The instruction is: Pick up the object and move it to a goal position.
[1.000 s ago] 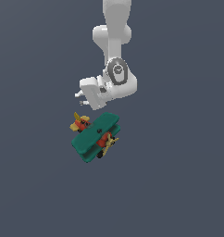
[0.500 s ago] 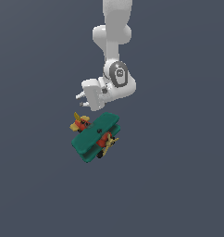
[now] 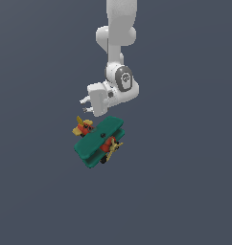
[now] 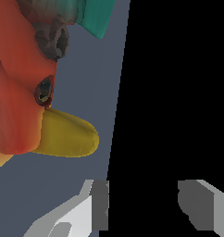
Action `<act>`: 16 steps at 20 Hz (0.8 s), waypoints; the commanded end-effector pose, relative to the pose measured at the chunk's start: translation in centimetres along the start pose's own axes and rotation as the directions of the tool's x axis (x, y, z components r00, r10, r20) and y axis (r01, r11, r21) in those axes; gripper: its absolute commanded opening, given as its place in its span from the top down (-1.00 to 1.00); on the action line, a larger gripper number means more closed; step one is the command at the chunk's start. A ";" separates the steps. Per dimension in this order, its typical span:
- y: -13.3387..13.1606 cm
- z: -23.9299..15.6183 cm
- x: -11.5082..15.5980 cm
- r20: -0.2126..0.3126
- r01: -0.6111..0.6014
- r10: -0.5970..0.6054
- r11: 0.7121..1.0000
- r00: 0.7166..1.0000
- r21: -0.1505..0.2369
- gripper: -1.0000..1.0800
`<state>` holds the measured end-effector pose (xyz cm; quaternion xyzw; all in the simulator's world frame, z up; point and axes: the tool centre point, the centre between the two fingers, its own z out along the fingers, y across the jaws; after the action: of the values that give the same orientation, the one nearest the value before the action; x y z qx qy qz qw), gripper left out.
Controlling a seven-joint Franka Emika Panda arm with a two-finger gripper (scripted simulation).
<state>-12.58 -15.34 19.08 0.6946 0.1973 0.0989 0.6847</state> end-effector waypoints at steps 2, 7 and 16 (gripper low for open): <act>-0.2 -0.2 0.4 -0.045 -0.007 0.006 1.000 0.999 -0.025 -0.23; -0.5 -0.6 1.0 -0.110 -0.020 0.014 0.998 0.994 -0.055 -0.23; -1.2 -1.5 2.1 -0.233 -0.053 0.030 0.994 0.972 -0.094 -0.23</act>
<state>-11.55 -13.34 17.81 0.6513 0.2507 0.1932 0.6897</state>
